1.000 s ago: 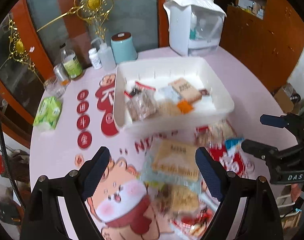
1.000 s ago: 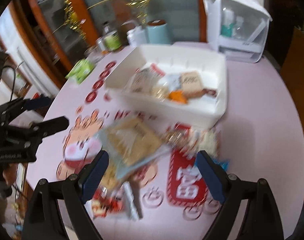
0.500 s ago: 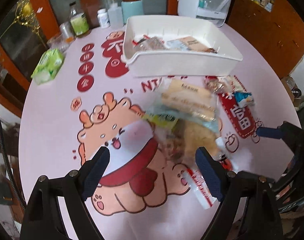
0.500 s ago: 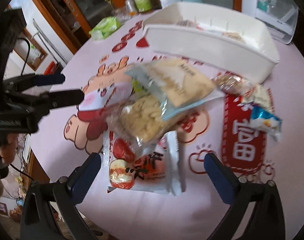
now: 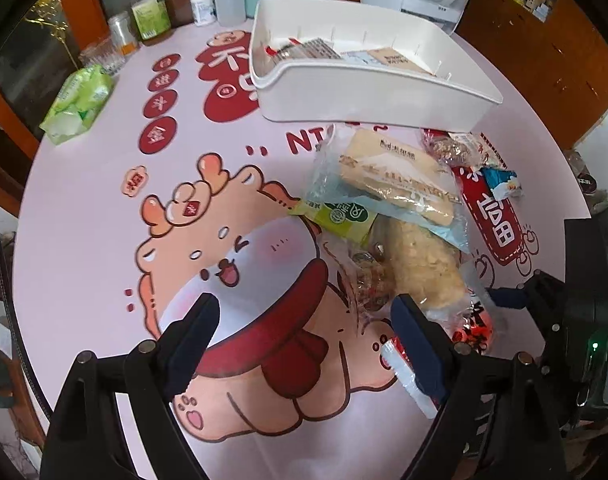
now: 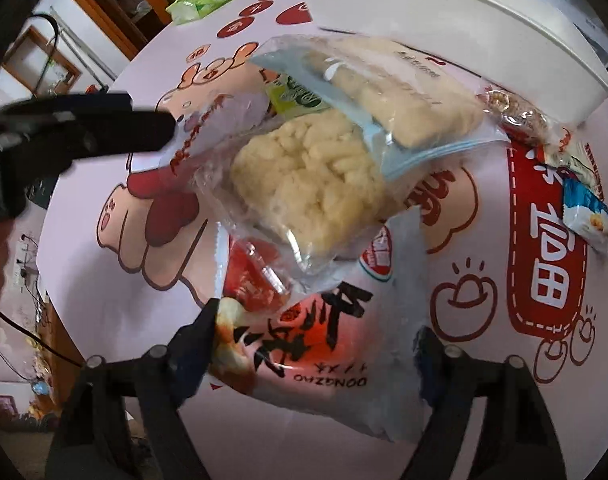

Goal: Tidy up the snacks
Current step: 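Move both tools back over the remaining snack pile, then grasp the clear nut bag with the left tool while the right grasps the red-printed white bag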

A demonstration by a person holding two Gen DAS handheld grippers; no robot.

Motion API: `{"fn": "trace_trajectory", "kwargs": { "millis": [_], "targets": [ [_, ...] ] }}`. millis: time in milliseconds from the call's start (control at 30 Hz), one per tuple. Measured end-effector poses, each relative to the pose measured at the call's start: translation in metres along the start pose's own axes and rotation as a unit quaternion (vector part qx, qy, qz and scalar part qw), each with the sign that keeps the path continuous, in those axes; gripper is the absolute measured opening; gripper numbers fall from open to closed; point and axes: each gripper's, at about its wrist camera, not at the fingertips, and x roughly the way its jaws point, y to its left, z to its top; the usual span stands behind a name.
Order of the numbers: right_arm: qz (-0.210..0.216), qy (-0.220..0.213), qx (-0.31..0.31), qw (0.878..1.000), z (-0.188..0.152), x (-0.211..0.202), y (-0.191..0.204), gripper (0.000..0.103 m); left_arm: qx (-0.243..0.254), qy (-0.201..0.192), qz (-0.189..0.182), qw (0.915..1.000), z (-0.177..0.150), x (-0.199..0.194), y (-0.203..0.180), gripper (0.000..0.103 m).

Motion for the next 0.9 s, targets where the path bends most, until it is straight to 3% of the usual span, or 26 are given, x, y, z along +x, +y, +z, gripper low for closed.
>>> {"fn": "trace_trajectory", "kwargs": {
  "millis": [400,733,800,833,867,900],
  "targets": [
    [-0.004,-0.046,0.092,0.995,-0.001,-0.033,-0.046,0.073,0.011,0.035,-0.035,0.9987,0.014,0.042,-0.009,0.087],
    [-0.018,-0.048,0.098,0.994,-0.004,-0.030,-0.045,0.072,-0.013,0.073,-0.076,0.9944,0.019,0.078,-0.020,0.087],
    [-0.018,-0.049,0.097,0.994,-0.006,-0.031,-0.046,0.072,-0.021,0.078,-0.085,0.9931,0.019,0.083,-0.023,0.074],
    [-0.019,-0.050,0.097,0.994,-0.006,-0.032,-0.047,0.072,-0.022,0.077,-0.082,0.9934,0.019,0.084,-0.026,0.074],
    [-0.020,-0.050,0.096,0.994,-0.006,-0.032,-0.046,0.072,-0.018,0.074,-0.079,0.9940,0.019,0.084,-0.029,0.061],
    [-0.021,-0.050,0.094,0.994,-0.006,-0.032,-0.046,0.071,-0.014,0.071,-0.076,0.9945,0.017,0.084,-0.032,0.057]
  ]
}}
